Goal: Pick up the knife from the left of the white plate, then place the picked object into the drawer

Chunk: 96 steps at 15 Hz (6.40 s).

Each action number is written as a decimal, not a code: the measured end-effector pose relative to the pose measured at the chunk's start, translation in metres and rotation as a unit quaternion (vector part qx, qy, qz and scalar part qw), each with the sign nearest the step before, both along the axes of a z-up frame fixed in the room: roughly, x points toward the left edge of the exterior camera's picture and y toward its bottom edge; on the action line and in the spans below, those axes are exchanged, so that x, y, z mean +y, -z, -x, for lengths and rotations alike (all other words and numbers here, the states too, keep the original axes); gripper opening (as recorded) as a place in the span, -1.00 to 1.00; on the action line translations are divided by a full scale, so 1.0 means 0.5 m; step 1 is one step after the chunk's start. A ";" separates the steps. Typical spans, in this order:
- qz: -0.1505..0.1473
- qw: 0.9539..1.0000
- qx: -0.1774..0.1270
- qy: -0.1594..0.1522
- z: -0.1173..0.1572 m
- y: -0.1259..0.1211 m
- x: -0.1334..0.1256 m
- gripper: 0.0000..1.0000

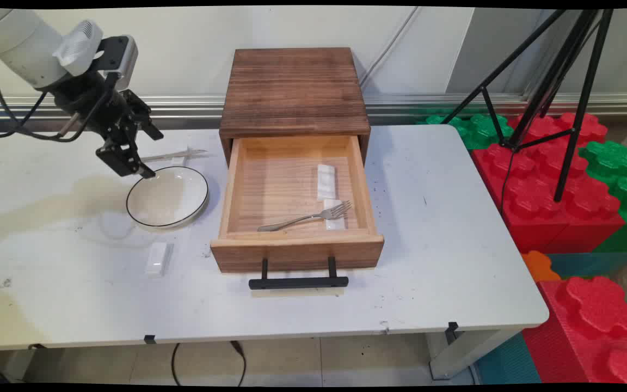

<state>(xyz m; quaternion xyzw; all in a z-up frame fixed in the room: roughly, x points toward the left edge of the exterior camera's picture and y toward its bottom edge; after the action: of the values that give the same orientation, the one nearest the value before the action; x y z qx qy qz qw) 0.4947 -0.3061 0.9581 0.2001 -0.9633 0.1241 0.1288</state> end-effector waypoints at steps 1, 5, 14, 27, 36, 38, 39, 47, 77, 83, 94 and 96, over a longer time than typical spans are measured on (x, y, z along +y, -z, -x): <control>0.002 1.000 -0.004 -0.002 -0.010 0.004 -0.011 1.00; 0.012 1.000 -0.021 -0.008 -0.046 0.020 -0.057 1.00; 0.020 0.998 -0.055 -0.026 -0.119 0.073 -0.134 1.00; 0.003 0.995 -0.084 -0.050 -0.202 0.193 -0.205 1.00; 0.005 0.995 -0.079 -0.067 -0.224 0.262 -0.239 1.00; 0.005 0.994 -0.078 -0.071 -0.228 0.279 -0.246 1.00; 0.004 0.994 -0.077 -0.072 -0.229 0.287 -0.249 1.00; 0.002 0.994 -0.071 -0.078 -0.237 0.320 -0.263 1.00; 0.010 0.997 -0.049 -0.064 -0.229 0.277 -0.244 -1.00; 0.032 0.997 -0.045 -0.054 -0.204 0.212 -0.223 -1.00; 0.042 0.999 -0.007 -0.022 -0.091 0.062 -0.131 -1.00; 0.041 0.999 0.002 -0.016 -0.066 0.047 -0.119 -1.00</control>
<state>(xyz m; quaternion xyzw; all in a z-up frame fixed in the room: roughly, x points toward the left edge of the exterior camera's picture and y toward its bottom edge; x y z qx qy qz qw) 0.5277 -0.3654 0.9347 0.2098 -0.9538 0.1654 0.1371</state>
